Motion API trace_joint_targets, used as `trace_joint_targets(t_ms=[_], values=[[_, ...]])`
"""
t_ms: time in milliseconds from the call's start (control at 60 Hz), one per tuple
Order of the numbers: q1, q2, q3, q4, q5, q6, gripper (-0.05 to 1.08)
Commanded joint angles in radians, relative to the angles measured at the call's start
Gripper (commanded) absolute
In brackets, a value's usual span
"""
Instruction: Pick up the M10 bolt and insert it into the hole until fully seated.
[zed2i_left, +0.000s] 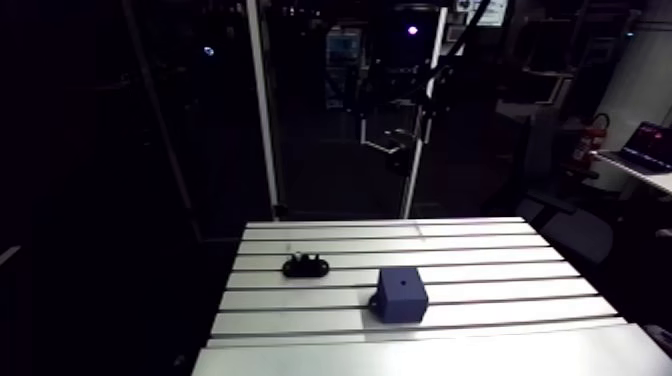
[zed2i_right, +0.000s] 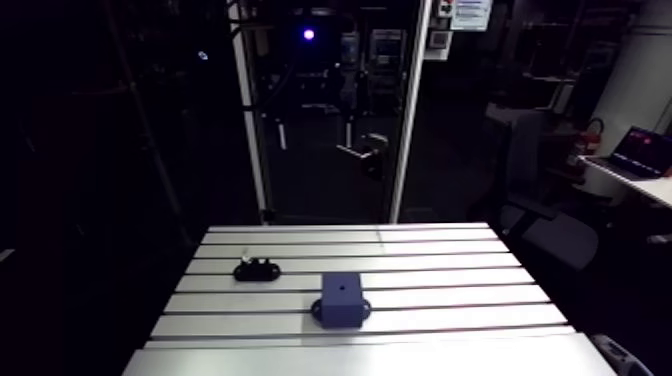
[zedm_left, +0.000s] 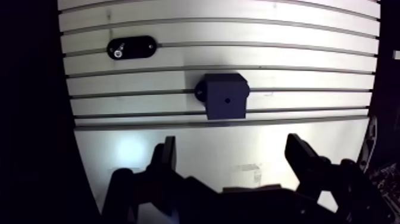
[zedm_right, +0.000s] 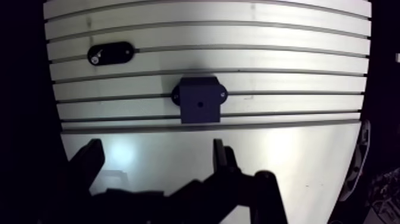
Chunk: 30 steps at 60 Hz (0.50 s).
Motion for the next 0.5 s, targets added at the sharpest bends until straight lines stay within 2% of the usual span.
trace_joint_targets(t_ms=[17, 117, 200, 500], values=[[0.005, 0.000, 0.019, -0.028, 0.008, 0.009, 0.00], [0.018, 0.001, 0.037, -0.088, 0.012, 0.037, 0.00], [0.069, 0.010, 0.060, -0.153, 0.008, 0.079, 0.00], [0.142, 0.068, 0.101, -0.261, 0.003, 0.175, 0.00]])
